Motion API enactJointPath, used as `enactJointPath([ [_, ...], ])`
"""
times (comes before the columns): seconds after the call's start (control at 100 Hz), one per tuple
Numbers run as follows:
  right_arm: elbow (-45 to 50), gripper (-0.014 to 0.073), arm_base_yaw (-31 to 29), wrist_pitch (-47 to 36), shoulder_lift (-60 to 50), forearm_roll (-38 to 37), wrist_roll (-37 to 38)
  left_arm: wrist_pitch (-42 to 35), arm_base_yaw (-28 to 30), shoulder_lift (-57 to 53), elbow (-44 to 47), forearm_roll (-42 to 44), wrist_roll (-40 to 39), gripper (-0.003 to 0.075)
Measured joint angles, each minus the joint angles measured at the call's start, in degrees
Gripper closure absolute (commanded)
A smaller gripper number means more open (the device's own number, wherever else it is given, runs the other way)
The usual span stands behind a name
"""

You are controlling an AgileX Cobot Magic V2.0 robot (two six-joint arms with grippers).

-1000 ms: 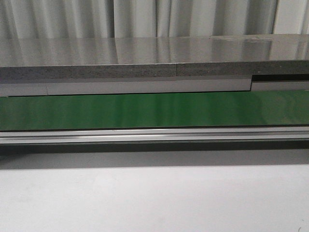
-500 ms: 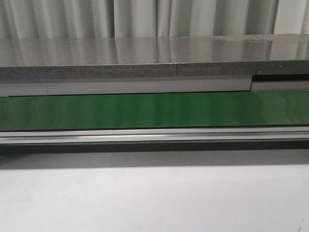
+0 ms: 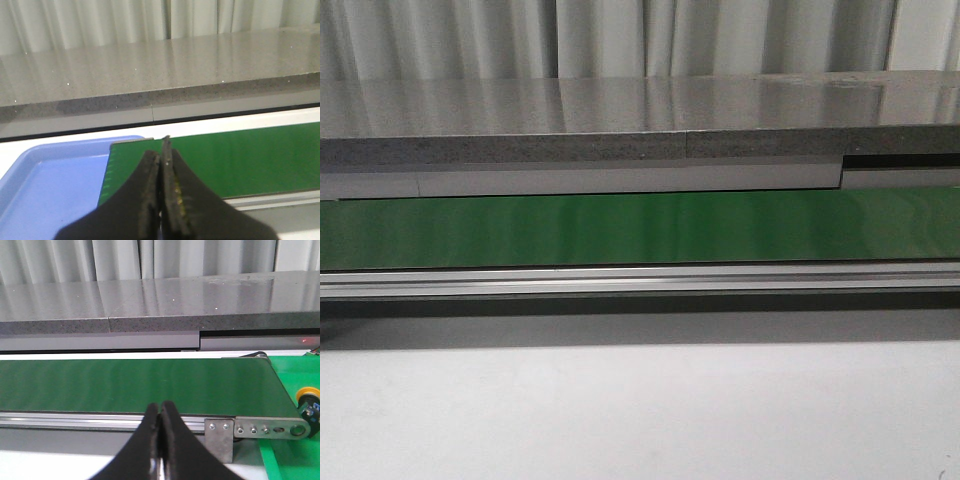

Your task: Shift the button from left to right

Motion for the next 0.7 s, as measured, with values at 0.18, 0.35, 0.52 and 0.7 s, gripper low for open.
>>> enactJointPath([
  [0.18,0.0,0.0661,0.0,0.0,0.0,0.0,0.0,-0.5,0.0,-8.1,4.7,0.7,0.0,0.0741],
  [0.35,0.0,0.0661,0.0,0.0,0.0,0.0,0.0,-0.8,0.0,-10.7,7.8,0.7,0.0,0.0741],
  [0.52,0.0,0.0661,0.0,0.0,0.0,0.0,0.0,-2.7,0.0,-10.7,8.3,1.2,0.0,0.0741],
  [0.7,0.0,0.0661,0.0,0.0,0.0,0.0,0.1,-7.9,0.0,-10.7,8.3,1.2,0.0,0.0741],
])
